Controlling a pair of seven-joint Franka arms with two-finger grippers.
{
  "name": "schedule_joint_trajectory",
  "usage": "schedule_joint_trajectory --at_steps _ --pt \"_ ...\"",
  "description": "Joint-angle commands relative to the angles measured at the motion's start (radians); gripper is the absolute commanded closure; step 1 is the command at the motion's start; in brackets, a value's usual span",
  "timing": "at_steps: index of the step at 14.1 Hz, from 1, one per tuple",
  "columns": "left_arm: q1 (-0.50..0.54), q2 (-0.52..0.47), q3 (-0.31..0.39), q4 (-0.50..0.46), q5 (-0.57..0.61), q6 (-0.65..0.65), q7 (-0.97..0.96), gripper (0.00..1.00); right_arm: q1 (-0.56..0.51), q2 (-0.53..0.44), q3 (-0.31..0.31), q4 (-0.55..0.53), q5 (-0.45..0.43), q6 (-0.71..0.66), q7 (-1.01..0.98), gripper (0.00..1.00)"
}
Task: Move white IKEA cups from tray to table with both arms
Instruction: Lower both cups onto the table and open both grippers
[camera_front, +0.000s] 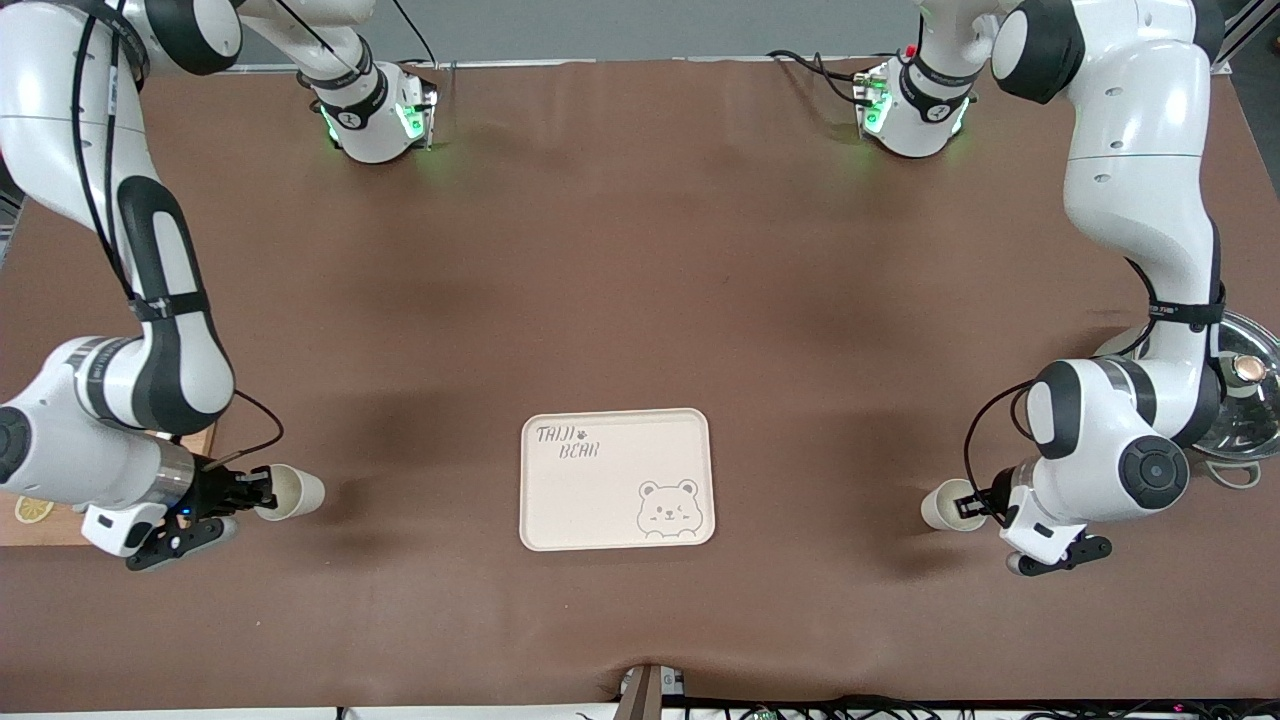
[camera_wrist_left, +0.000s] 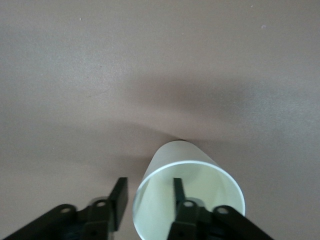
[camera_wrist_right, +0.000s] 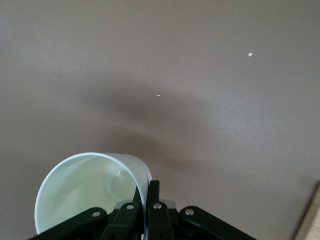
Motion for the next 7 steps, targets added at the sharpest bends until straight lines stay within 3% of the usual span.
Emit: schedule_joint_trajectory --at_steps 1,7 --pt "-0.003 -0.035 0.000 -0.006 -0.022 0.001 0.023 0.00 -0.003 0.005 0.010 -0.022 0.023 0.035 -0.023 1.00" --pt "-0.009 -0.133 0.000 -0.007 -0.012 -0.003 0.010 0.00 0.003 0.054 0.008 -0.022 0.021 0.107 -0.028 1.00"
